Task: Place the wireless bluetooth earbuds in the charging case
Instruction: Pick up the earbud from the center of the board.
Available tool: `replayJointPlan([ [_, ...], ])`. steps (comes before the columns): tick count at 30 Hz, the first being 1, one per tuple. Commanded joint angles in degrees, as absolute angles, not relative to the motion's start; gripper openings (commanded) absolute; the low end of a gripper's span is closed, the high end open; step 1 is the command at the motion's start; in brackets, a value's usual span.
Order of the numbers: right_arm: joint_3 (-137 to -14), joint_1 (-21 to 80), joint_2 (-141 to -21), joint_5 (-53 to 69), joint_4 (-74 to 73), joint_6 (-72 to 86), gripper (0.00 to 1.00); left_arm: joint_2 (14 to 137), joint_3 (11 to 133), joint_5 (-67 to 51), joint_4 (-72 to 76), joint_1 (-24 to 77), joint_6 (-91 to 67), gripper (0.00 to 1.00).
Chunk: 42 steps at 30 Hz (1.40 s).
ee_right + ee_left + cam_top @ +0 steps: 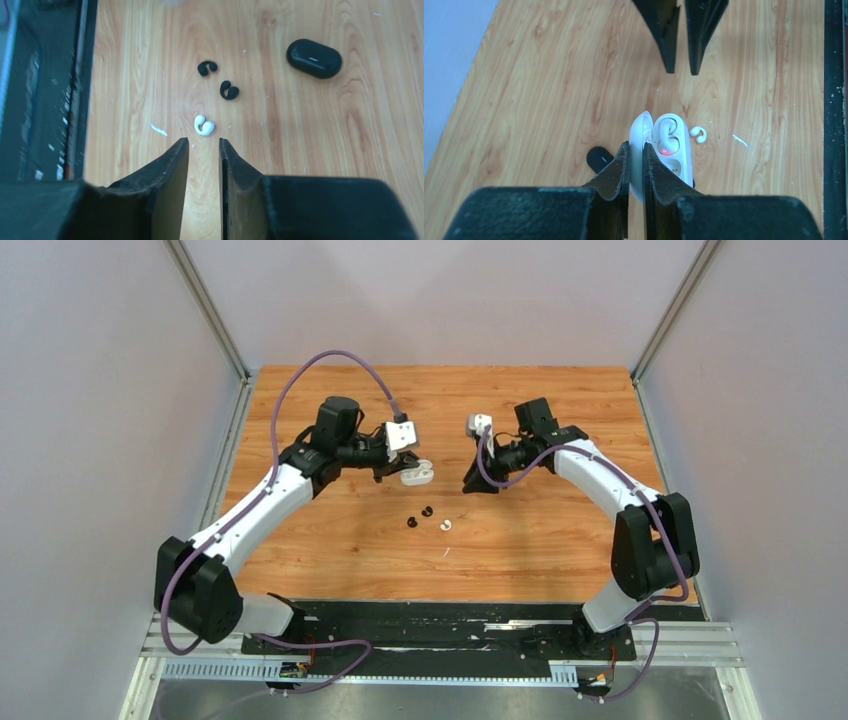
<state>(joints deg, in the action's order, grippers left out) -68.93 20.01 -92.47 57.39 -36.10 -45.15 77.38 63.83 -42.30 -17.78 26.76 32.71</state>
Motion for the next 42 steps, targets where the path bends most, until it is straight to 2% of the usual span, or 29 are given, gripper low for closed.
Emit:
replayJointPlan([
  [1,-63.6,23.4,-89.6,57.6,-35.8,-68.6,0.24,71.7,61.0,-39.7,-17.2,24.4,26.0,0.0],
  [7,-59.2,28.0,-93.3,56.4,-36.4,-86.5,0.17,71.5,60.7,-37.9,-17.5,22.5,21.5,0.0],
  [14,-58.8,30.4,-99.0,53.7,-36.8,-97.3,0.2,71.2,60.3,-36.6,-17.5,21.0,21.6,0.0],
  [25,-61.1,31.8,-104.2,47.6,-36.2,-98.1,0.26,70.3,58.3,-36.7,-14.8,20.7,20.4,0.0],
  [42,-64.6,32.0,-104.9,49.8,-35.9,-97.6,0.29,70.4,56.8,-37.2,-12.9,20.7,18.7,0.0],
])
